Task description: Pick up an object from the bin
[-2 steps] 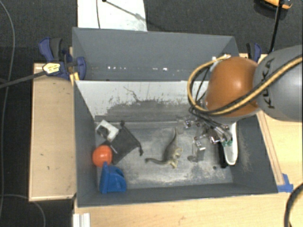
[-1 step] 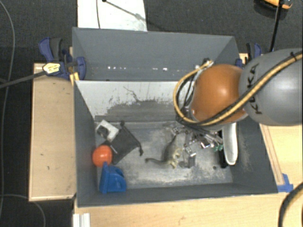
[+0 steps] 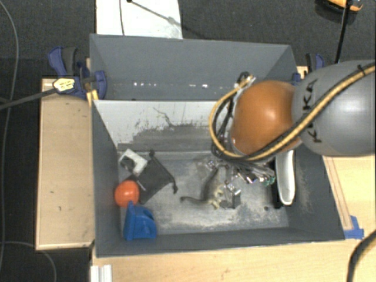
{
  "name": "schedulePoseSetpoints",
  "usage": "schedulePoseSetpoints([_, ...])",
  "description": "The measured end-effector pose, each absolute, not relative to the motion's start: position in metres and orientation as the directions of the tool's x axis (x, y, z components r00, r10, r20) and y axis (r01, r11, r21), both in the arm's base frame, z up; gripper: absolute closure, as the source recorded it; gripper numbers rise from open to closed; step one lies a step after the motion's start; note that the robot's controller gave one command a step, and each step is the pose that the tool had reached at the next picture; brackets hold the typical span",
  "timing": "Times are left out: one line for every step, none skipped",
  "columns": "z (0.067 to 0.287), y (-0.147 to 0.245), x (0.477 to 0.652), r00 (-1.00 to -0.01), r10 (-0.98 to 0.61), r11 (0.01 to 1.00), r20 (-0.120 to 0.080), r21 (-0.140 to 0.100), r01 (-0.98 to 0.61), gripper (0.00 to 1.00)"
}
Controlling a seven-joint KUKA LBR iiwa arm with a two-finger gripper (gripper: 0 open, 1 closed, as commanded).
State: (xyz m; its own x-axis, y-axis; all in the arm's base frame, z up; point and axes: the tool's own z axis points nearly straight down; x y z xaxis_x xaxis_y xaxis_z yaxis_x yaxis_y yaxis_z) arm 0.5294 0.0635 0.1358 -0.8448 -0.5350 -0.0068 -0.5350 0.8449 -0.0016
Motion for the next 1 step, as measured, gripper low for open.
schedulePoseSetpoints([0.0855, 0.0447, 0.5370, -0.689, -0.725, 0.689, -0.008, -0.006, -0.725, 0.00])
